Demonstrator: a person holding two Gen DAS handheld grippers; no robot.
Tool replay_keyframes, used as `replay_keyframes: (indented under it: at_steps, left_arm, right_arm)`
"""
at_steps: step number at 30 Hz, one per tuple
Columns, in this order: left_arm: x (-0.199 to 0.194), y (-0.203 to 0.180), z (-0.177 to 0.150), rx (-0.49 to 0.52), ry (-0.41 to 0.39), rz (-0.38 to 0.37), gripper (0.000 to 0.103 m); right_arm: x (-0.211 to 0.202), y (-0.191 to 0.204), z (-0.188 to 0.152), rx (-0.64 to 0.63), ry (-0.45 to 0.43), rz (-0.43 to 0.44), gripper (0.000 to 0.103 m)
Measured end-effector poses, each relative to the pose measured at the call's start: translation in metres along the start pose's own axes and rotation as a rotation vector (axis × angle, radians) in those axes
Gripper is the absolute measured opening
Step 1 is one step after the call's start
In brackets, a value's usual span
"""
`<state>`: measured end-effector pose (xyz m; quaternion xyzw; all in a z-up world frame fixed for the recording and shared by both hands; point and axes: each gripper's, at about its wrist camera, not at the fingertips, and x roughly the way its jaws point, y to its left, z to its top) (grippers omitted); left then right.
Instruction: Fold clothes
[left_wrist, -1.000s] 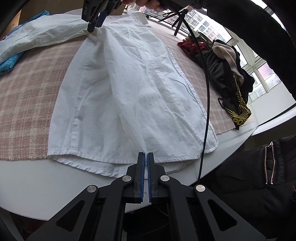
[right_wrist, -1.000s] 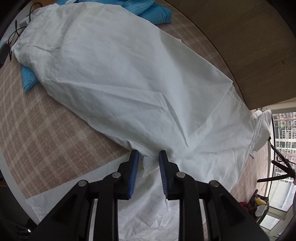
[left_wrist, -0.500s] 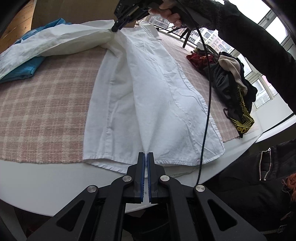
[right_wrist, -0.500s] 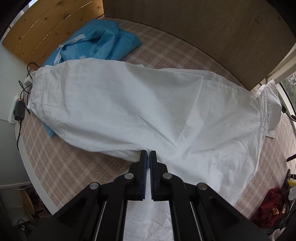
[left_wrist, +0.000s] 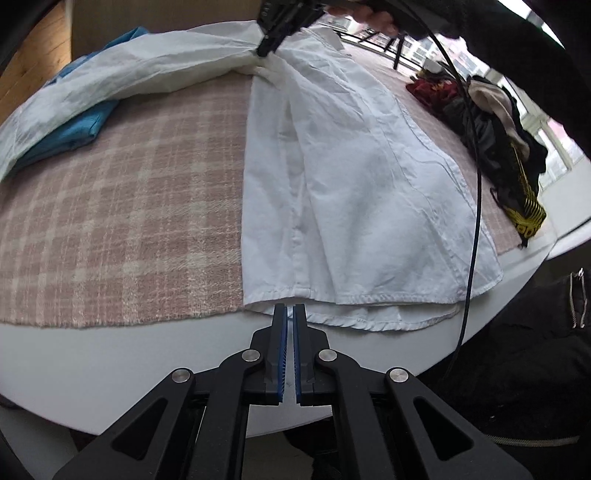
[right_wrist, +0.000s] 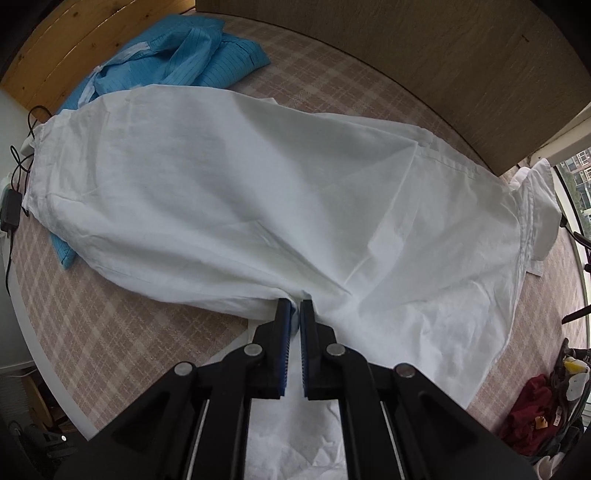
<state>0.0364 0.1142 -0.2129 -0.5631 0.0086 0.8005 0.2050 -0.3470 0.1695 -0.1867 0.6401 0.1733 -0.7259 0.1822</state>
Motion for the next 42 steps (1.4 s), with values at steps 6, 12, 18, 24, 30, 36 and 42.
replay_keyframes:
  at_steps: [6,12,18,24,30,36,42]
  left_arm:
    - [0.012,-0.020,0.012,0.150,0.003,0.060,0.005]
    - [0.012,-0.018,0.024,0.130,-0.008,0.086,0.006]
    - [0.010,-0.018,0.026,0.130,-0.021,0.082,0.016]
    - [0.013,-0.015,0.026,0.145,-0.023,0.093,0.015]
    - [0.011,-0.010,0.023,0.144,-0.012,0.069,0.016]
    - [0.008,-0.006,0.020,0.133,-0.023,0.055,0.016]
    - [0.009,-0.002,0.022,0.131,-0.029,0.041,0.016]
  right_arm:
    - [-0.003,-0.003,-0.006,0.018,0.027,0.032,0.007]
    - [-0.013,-0.011,-0.023,0.051,0.033,0.092,0.009]
    - [-0.025,-0.002,-0.048,0.036,0.033,0.154,0.012]
    - [-0.037,0.024,-0.069,-0.012,0.028,0.210,0.013]
    - [0.000,0.024,-0.052,0.055,0.129,0.130,0.022]
    - [-0.005,-0.007,-0.058,0.123,0.156,0.074,0.022]
    - [-0.001,-0.014,-0.052,0.159,0.162,0.119,0.022]
